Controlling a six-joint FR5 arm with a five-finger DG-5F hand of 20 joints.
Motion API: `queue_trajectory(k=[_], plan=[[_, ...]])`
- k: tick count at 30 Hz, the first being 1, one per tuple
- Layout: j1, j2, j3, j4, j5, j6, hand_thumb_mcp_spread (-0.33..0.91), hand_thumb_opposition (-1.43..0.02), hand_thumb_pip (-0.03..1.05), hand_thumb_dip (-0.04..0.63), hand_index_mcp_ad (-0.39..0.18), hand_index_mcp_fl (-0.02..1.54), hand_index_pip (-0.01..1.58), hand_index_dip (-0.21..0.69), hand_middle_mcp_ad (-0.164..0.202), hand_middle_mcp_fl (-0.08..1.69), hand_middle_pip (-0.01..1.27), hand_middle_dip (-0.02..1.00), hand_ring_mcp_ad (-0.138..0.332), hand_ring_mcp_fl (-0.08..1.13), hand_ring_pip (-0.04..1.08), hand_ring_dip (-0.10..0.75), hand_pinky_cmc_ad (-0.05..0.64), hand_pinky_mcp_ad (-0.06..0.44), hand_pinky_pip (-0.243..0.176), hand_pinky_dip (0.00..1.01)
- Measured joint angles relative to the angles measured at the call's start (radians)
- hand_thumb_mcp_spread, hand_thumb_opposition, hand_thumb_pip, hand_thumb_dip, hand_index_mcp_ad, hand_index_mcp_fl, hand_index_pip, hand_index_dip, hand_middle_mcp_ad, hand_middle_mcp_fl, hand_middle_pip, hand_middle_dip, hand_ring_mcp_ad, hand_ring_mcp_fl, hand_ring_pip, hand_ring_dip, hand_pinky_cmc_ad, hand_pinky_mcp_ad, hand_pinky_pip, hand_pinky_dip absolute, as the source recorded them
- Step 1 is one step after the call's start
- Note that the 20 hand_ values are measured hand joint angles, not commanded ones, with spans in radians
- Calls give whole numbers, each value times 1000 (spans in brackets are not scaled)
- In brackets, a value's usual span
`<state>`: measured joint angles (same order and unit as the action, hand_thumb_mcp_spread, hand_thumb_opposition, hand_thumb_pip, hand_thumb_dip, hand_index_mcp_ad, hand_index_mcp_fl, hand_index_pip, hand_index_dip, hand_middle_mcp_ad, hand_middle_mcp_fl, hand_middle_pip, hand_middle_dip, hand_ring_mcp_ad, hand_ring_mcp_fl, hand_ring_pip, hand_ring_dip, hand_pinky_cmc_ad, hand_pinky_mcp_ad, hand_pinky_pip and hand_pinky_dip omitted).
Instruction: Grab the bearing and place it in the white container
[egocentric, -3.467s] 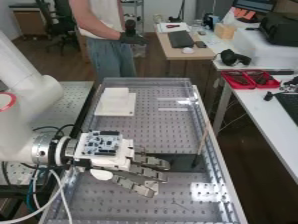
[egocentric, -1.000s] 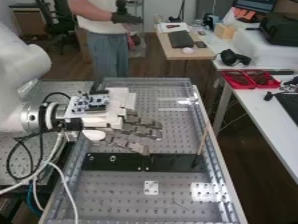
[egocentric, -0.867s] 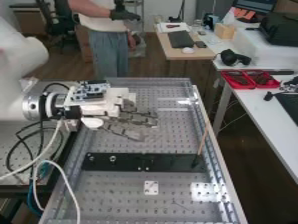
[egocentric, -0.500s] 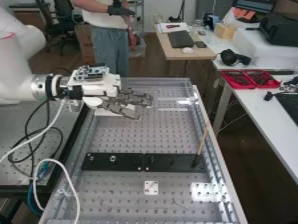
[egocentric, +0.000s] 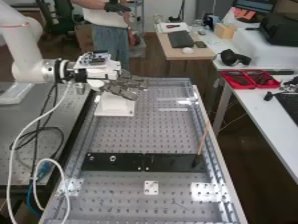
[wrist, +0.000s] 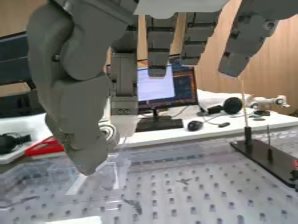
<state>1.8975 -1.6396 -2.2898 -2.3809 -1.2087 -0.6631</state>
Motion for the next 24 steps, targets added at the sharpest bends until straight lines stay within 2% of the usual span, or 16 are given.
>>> queue_trajectory(k=[13,21,24], plan=[[253,54,-31,-53,229,11,531,-929,414,250,-115,476,1339,202,23,166,147,218,103,14,110,101,346,278,3,178],[418,65,-61,-82,391,53,531,-929,414,250,-115,476,1339,202,16,166,147,218,101,14,110,101,346,279,3,178],[429,47,-66,-77,422,74,531,-929,414,250,-115,476,1339,202,24,169,147,218,101,14,110,101,346,279,3,178]])
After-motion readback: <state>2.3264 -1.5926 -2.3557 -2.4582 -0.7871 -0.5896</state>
